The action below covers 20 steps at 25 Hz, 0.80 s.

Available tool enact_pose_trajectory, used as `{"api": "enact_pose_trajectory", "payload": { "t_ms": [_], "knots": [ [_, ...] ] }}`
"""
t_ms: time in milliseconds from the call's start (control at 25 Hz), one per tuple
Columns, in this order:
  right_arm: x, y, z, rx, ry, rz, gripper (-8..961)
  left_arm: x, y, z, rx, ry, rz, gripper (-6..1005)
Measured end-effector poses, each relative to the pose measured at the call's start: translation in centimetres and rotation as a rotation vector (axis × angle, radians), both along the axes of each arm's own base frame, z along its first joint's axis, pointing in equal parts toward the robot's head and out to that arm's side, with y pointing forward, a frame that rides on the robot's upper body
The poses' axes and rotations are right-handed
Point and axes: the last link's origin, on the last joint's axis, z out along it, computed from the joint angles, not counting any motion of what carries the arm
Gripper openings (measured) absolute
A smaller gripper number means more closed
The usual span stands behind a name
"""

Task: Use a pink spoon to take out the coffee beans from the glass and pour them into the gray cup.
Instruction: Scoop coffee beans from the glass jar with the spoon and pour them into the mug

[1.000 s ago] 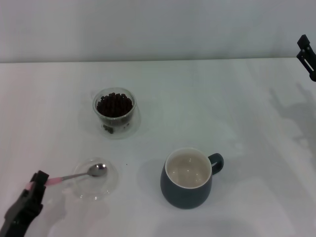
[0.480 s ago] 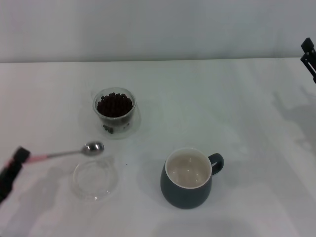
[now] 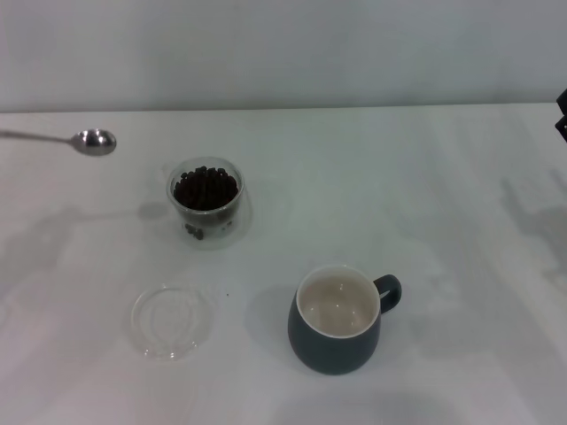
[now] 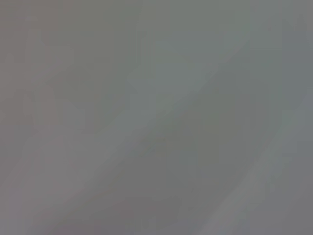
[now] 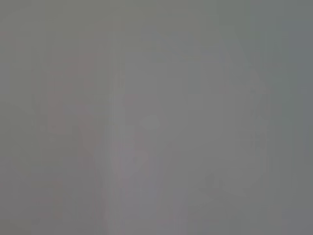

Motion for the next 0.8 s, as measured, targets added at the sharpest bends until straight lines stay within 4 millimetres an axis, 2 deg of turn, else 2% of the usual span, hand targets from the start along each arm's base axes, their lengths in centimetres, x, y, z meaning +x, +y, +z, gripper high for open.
{"api": "enact_pose_trajectory", "payload": {
  "t_ms": [80,120,160,360,600,800],
  "knots": [
    [0.0,-0.3,-0.3,-0.005,0.012,-0.004,860,0.6,2.1,0.7,-0.042,0.055,0.0,130],
    [0.0,-0.5,-0.5,-0.01,0.017,-0.006,860,0.6,2.1,0.7,-0.042,0.055,0.0,129],
    [0.1,-0.6,-0.6,-0.014,0.02,-0.009,860,1.5,4.2,0.8,-0.103,0.136,-0.001,129],
    [0.3,-1.2,-1.1,-0.033,0.035,-0.017,860,3.3,7.3,-0.4,-0.227,0.294,-0.007,129],
    [0.4,-1.6,-1.4,-0.04,0.049,-0.028,860,4.8,9.5,-1.7,-0.226,0.386,-0.008,129],
    [0.3,-1.7,-1.6,-0.045,0.063,-0.03,860,5.8,9.9,-3.6,-0.217,0.408,-0.033,129]
  ]
}}
